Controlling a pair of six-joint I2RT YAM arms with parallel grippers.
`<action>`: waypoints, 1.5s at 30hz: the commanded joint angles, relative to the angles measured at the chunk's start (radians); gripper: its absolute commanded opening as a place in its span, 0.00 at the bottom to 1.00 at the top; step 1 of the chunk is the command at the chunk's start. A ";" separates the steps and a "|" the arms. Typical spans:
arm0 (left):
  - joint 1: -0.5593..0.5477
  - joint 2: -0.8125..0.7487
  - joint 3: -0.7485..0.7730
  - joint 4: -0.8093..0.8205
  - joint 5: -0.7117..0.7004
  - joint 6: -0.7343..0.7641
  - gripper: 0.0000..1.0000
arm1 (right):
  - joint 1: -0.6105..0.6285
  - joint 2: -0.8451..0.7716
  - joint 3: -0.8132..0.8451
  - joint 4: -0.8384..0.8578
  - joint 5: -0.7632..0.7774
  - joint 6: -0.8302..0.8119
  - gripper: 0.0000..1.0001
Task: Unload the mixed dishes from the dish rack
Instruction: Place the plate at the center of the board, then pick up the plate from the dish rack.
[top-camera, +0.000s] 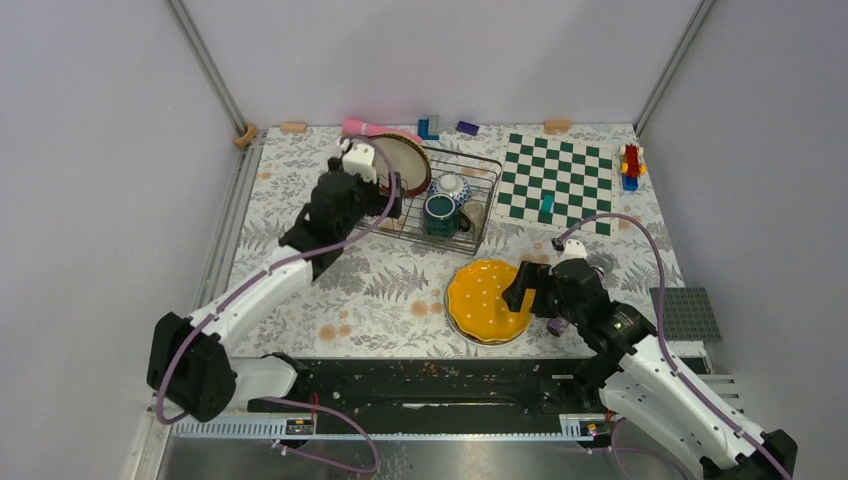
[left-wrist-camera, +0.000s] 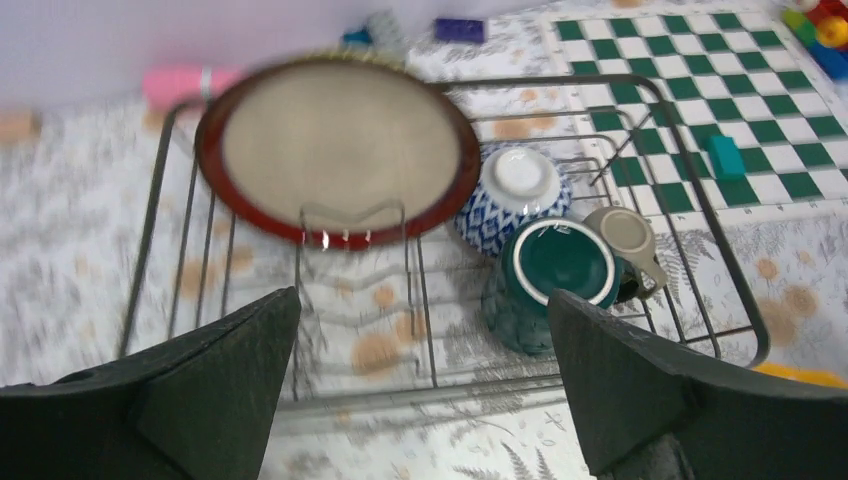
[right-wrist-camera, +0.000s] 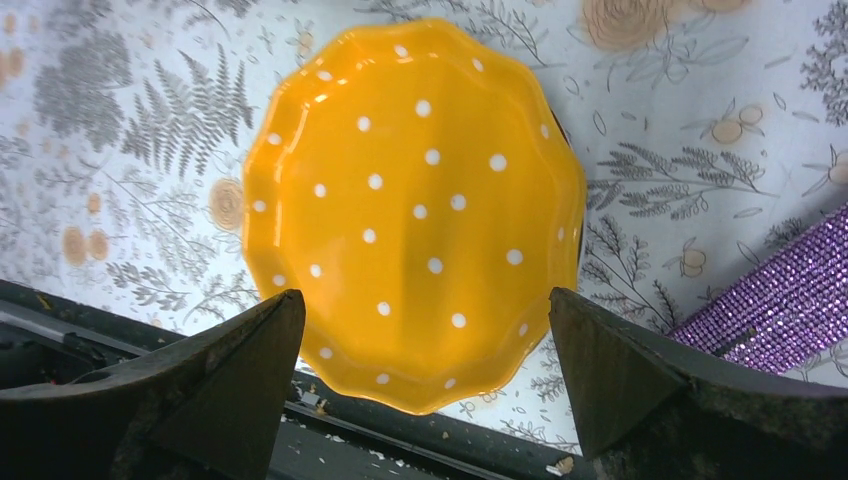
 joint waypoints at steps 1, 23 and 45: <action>0.113 0.117 0.260 0.002 0.433 0.361 0.99 | 0.003 -0.043 -0.010 0.042 0.006 -0.036 1.00; 0.320 0.806 1.221 -0.928 0.808 1.321 0.99 | 0.004 -0.054 -0.030 0.093 -0.092 -0.048 1.00; 0.322 0.911 1.203 -0.841 0.769 1.321 0.99 | 0.004 -0.050 0.004 0.040 -0.004 -0.023 1.00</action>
